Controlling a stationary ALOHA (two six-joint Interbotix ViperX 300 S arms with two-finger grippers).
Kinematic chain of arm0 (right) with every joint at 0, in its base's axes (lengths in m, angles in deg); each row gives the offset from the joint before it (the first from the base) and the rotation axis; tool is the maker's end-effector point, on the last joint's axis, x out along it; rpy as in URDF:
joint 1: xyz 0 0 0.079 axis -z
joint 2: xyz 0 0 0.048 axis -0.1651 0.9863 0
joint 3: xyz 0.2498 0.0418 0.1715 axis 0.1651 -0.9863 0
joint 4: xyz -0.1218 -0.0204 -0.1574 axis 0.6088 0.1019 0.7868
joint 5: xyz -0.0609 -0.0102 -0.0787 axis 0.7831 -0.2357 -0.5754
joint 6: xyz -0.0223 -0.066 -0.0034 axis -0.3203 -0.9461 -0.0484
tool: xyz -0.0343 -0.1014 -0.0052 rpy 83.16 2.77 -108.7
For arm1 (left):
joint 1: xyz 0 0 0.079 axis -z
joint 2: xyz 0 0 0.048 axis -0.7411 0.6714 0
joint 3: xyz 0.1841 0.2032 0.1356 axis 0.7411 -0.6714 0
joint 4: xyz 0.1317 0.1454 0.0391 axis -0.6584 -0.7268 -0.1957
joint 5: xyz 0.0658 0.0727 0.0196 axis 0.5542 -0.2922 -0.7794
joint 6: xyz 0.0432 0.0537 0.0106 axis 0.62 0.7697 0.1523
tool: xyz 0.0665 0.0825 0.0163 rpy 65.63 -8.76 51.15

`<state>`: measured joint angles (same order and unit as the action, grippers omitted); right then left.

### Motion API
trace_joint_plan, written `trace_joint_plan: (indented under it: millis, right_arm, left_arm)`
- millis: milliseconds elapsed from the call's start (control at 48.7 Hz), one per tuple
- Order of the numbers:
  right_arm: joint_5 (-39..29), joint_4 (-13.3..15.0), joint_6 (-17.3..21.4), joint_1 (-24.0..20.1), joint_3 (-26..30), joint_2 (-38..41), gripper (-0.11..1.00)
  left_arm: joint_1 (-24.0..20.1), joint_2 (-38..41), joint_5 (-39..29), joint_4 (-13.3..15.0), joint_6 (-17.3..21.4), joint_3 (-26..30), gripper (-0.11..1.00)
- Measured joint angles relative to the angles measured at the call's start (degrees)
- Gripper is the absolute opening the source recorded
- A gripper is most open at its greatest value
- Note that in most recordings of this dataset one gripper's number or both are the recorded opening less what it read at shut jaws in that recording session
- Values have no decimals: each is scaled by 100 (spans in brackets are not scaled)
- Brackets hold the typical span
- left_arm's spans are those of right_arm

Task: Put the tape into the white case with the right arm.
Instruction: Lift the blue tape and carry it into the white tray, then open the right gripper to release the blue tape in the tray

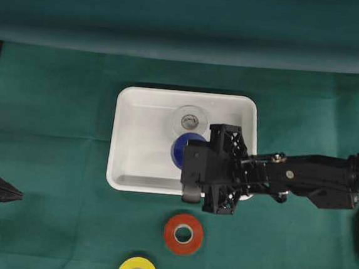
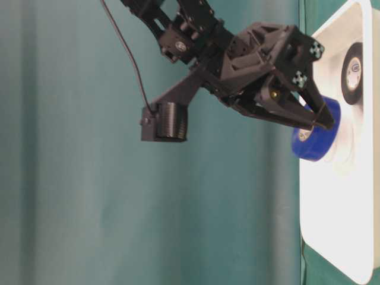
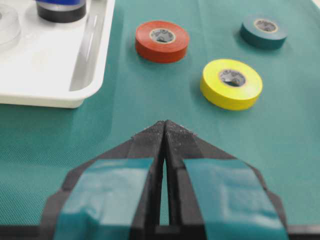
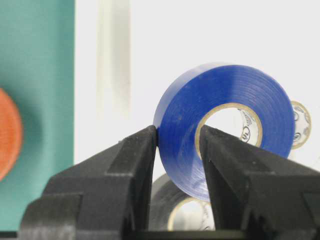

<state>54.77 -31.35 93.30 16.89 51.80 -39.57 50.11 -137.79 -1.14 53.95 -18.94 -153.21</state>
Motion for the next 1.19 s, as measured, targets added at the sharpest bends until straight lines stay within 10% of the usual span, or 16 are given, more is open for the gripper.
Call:
trace_joint_plan:
  millis: [452,739,1191]
  right_arm:
    - [132,0,18,70,0,149,2]
    - [149,9,44,70,9,149,72]
    - [114,9,26,316,-62,26,63]
  left_arm:
    - [0,0,0,0,0,0,0]
    - [0,0,0,0,0,0,0]
    - [0,0,-9,0,0,0,0]
